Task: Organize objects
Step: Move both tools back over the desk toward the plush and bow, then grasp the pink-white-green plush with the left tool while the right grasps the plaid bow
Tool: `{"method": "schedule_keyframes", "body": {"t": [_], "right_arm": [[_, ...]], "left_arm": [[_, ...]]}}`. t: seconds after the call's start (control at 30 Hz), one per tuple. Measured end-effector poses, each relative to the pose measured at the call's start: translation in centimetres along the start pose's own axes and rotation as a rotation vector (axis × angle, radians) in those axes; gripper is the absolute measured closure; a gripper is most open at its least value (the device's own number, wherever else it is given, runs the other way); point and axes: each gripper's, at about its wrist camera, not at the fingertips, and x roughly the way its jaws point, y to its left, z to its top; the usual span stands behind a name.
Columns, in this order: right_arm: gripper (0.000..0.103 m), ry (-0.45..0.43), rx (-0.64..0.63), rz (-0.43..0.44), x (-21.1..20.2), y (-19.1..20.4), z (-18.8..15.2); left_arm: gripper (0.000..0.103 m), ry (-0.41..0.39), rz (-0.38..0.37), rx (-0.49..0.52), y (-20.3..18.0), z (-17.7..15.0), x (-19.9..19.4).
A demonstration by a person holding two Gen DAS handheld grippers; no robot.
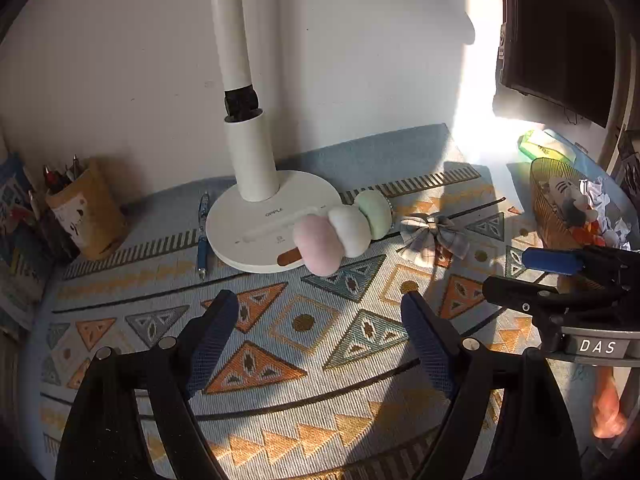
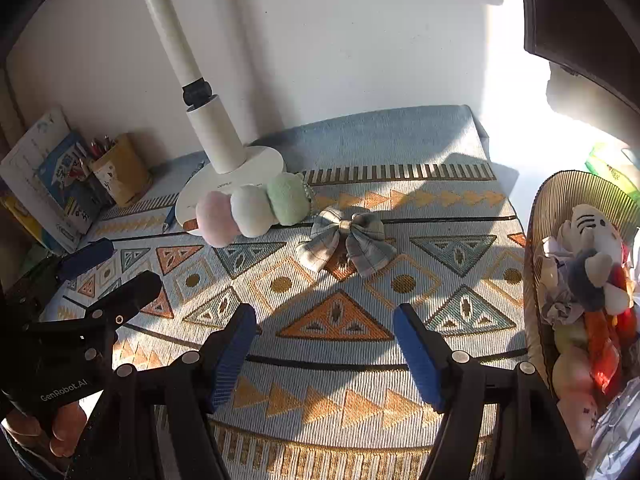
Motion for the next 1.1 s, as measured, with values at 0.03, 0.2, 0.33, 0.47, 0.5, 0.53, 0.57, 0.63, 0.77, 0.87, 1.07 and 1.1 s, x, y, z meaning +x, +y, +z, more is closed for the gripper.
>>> {"method": "schedule_keyframes", "body": {"t": [0.03, 0.2, 0.33, 0.47, 0.5, 0.53, 0.57, 0.63, 0.77, 0.87, 1.07, 1.1], "right_arm": [[0.034, -0.008, 0.021, -0.022, 0.9, -0.1, 0.8], [0.034, 0.012, 0.098, -0.05, 5.4, -1.5, 3.7], [0.034, 0.042, 0.101, -0.025, 7.9, -1.9, 4.6], [0.033, 0.035, 0.049, -0.041, 8.9, -1.5, 4.7], [0.034, 0.029, 0.032, -0.056, 9.0, -1.2, 4.7], [0.04, 0.025, 0.015, -0.07, 9.1, -1.0, 4.7], [0.044, 0.019, -0.002, -0.081, 9.1, -0.7, 4.6], [0.055, 0.01, -0.032, -0.106, 9.1, -0.3, 4.5], [0.062, -0.011, -0.013, -0.081, 8.4, -0.8, 4.3], [0.062, -0.031, 0.018, -0.067, 6.6, -1.5, 4.0], [0.062, -0.031, 0.03, 0.03, 0.7, -1.0, 1.4], [0.062, -0.03, 0.012, 0.034, -0.2, -0.7, 0.6]], "left_arm": [[0.021, -0.011, 0.007, 0.037, 0.2, 0.4, 0.8], [0.021, -0.024, 0.031, 0.204, -0.7, 2.0, 5.3], [0.021, -0.002, 0.002, 0.273, -1.7, 3.4, 8.7], [0.021, 0.028, -0.083, 0.341, -2.7, 3.2, 10.7], [0.022, 0.034, -0.092, 0.362, -3.2, 2.9, 10.9], [0.029, 0.044, -0.097, 0.385, -3.7, 2.4, 11.1], [0.033, 0.02, -0.107, 0.382, -3.9, 2.2, 10.8], [0.048, 0.022, -0.099, 0.367, -4.1, 2.2, 10.8], [0.06, 0.033, -0.109, 0.282, -3.5, 2.2, 10.0], [0.06, 0.05, -0.124, 0.186, -2.9, 1.6, 8.5], [0.06, 0.097, -0.162, -0.016, -0.6, -1.6, 3.4], [0.06, 0.107, -0.167, -0.046, -0.3, -2.4, 2.5]]}}
